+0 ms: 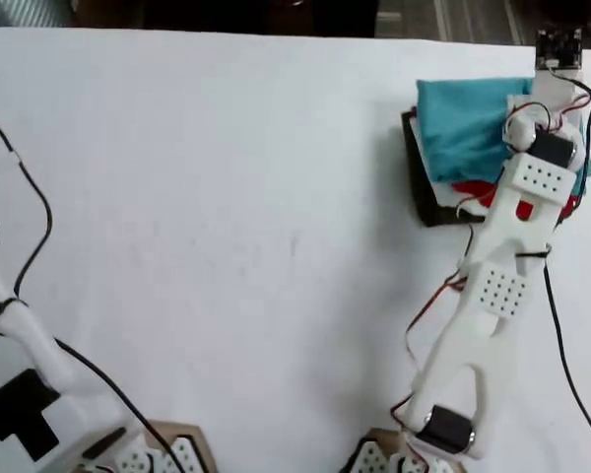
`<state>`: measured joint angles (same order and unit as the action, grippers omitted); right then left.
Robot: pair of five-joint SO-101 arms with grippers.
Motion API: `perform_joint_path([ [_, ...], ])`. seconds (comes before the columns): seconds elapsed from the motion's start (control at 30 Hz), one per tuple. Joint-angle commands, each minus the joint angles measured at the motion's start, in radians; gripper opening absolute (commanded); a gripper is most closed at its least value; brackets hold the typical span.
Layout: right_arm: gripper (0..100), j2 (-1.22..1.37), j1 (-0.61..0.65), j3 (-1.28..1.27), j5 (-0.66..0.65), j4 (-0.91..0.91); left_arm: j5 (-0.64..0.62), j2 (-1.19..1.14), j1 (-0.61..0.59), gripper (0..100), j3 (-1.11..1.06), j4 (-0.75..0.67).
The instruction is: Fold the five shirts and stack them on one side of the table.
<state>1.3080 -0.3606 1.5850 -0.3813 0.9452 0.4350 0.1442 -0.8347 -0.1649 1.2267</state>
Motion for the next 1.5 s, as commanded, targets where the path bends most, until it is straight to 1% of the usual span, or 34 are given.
perform_joint_path([
  [0.0, 2.0, -0.054, -0.022, 0.048, 0.012, 0.018, -0.008, 0.046, -0.003, 3, 0.004, -0.008],
  [0.07, 2.0, -0.096, -0.019, 0.081, 0.061, 0.061, -0.008, 0.049, -0.002, 3, 0.012, 0.006],
  [0.17, 2.0, -0.199, -0.019, 0.08, 0.147, 0.113, -0.005, 0.094, 0.029, 3, 0.016, 0.066],
  [0.33, 2.2, -0.372, -0.016, 0.08, 0.232, 0.295, -0.005, 0.285, 0.121, 3, 0.015, 0.143],
  [0.47, 2.3, -0.509, -0.008, 0.078, 0.233, 0.524, -0.005, 0.456, 0.213, 3, 0.013, 0.229],
  [0.57, 2.1, -0.605, 0.036, 0.078, 0.213, 0.762, -0.002, 0.569, 0.272, 3, -0.021, 0.282],
  [0.6, 2.0, -0.633, 0.07, 0.069, 0.198, 0.837, -0.002, 0.606, 0.288, 3, -0.053, 0.288],
  [0.63, 2.0, -0.662, 0.09, 0.048, 0.187, 0.839, 0.006, 0.644, 0.305, 3, -0.101, 0.29],
  [0.73, 2.0, -0.791, 0.09, -0.066, 0.181, 0.831, 0.026, 0.77, 0.367, 3, -0.298, 0.264],
  [0.83, 2.0, -0.978, 0.108, -0.328, 0.18, 0.831, 0.02, 0.913, 0.411, 3, -0.522, 0.192],
  [0.9, 2.0, -1.155, 0.148, -0.595, 0.176, 0.831, 0.017, 1.017, 0.436, 3, -0.664, 0.138],
  [1.03, 2.0, -1.557, 0.303, -1.194, 0.184, 0.811, -0.009, 1.223, 0.454, 3, -0.926, 0.055],
  [1.13, 2.1, -1.819, 0.4, -1.577, 0.183, 0.688, -0.009, 1.381, 0.454, 3, -1.092, 0.014],
  [1.3, 2.3, -2.173, 0.466, -2.116, 0.181, 0.421, -0.009, 1.679, 0.454, 3, -1.325, -0.002],
  [1.33, 2.4, -2.238, 0.473, -2.226, 0.181, 0.386, -0.009, 1.708, 0.453, 3, -1.356, 0.0],
  [1.47, 2.4, -2.493, 0.476, -2.622, 0.184, 0.254, -0.012, 1.666, 0.454, 3, -1.403, 0.018],
])
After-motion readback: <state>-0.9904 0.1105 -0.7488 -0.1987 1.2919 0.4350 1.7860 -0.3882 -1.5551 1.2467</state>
